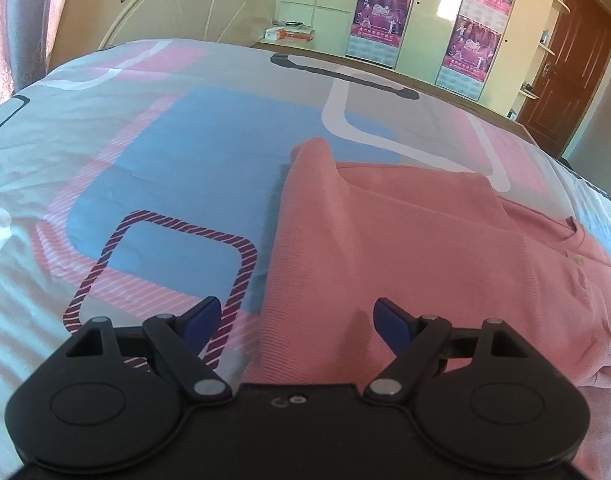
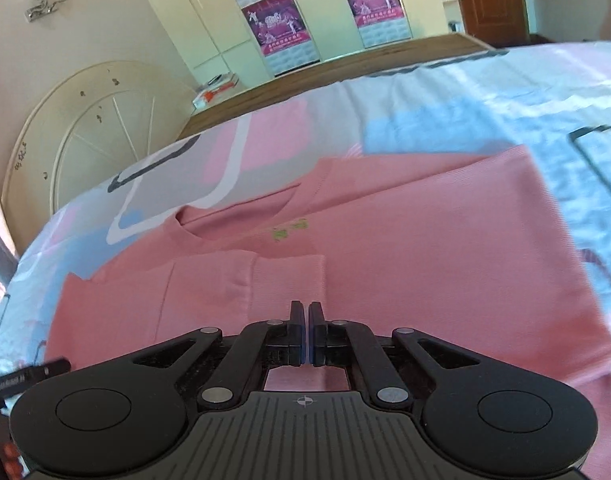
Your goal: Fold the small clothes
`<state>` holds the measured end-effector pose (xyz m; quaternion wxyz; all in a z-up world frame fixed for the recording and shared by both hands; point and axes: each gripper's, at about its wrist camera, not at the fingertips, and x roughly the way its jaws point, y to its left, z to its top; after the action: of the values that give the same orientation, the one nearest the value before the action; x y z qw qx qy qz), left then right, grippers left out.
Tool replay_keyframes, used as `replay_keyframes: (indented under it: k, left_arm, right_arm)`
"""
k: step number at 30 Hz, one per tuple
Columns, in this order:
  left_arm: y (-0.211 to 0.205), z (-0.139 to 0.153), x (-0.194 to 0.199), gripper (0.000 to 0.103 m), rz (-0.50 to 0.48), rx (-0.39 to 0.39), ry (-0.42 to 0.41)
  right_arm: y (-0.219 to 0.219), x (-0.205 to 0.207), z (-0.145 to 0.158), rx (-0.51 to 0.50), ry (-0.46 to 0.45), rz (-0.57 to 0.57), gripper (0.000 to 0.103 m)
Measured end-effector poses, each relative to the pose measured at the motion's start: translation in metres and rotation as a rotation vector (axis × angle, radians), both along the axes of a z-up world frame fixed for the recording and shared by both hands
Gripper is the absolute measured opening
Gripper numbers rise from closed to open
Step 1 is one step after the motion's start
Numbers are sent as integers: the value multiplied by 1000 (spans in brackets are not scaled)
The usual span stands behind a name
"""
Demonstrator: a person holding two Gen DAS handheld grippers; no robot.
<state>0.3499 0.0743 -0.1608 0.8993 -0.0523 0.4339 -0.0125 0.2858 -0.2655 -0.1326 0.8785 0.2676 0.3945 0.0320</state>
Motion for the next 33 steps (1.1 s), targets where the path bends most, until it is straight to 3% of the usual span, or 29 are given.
replay_keyframes:
  k: [1,3,5,7,11,15,16,17,20,24,29,33]
  left_arm:
    - [0,1,0,82,1,2,-3]
    - [1,1,0,82,1,5,-6]
    - [3,2,1,82,5,5,-6]
    - [5,2,0,82,8,4,-7]
    - [7,-1,1,82,13,4,-3]
    - [6,-4,2,82,14,6,5]
    - [5,-5,2,82,13,3,7]
    - [5,-5,2,82,12,3,9]
    - [4,-5,2,82,4,7,5]
    - [6,-4,2,82,8,12,0]
    - [7,2,4,82,17,9,-20]
    - [4,1,8,82,15,0,-19]
  right_arm:
    - [3,6,-2,11,7,3,4]
    - [8,18,-9,35,29,8,22]
    - [11,22,-12,59,19,12,49]
    - [17,25,-9,26,7,18,54]
    - [20,22,-2,-71,0,-23,54]
    - [26,27,-11,-22,47,38,54]
    - [27,26,-10,-1,41,49,39]
    - [30,26,-9,25,41,74,16]
    - [42,29,-10,35,56,118,16]
    - [59,27,-6,-80,25,139,11]
    - [57,7,23,-224,-100,119,10]
    - [40,-3,29,-313,-106,90,10]
